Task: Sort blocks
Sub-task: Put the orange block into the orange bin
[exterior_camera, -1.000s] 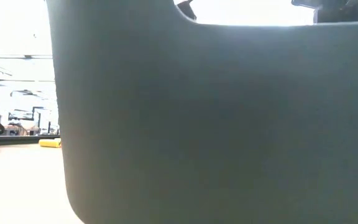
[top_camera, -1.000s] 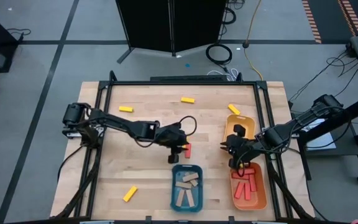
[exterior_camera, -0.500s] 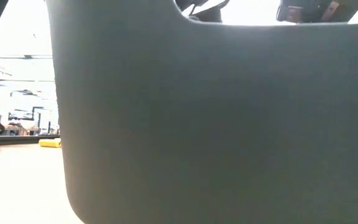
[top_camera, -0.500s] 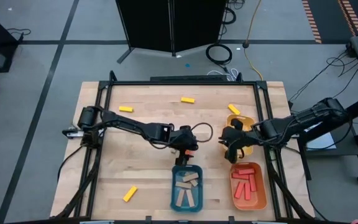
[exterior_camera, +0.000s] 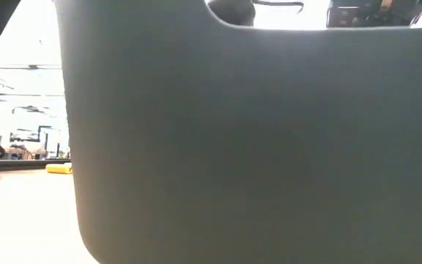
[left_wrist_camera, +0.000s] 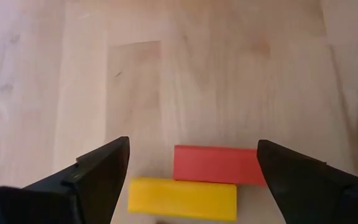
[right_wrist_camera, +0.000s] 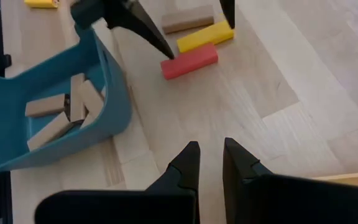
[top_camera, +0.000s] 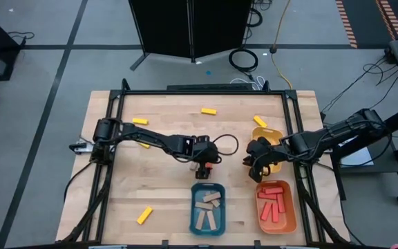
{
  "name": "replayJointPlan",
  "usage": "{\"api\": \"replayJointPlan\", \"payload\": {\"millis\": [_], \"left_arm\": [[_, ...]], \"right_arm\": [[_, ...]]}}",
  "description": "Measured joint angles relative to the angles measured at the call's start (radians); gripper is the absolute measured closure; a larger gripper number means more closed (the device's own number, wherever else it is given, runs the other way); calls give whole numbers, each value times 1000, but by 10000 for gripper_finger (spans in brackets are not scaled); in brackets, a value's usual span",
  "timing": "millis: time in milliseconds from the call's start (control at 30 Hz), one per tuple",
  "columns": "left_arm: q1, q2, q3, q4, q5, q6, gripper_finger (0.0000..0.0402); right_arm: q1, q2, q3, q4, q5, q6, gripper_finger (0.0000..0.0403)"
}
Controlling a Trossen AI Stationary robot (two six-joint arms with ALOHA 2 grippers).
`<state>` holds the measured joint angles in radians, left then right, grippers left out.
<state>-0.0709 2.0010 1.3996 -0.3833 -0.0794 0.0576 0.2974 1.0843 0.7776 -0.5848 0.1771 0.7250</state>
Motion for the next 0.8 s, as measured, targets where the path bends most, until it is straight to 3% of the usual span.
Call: {"api": "replayJointPlan", "payload": {"millis": [133,800], "left_arm": [[-4,31,0,7,8,79,52],[-22,72,1,23,34,42,52]], "right_arm": [[-2,0,0,8,0,-1,403],[-2,0,0,9,0,-5,403]]}}
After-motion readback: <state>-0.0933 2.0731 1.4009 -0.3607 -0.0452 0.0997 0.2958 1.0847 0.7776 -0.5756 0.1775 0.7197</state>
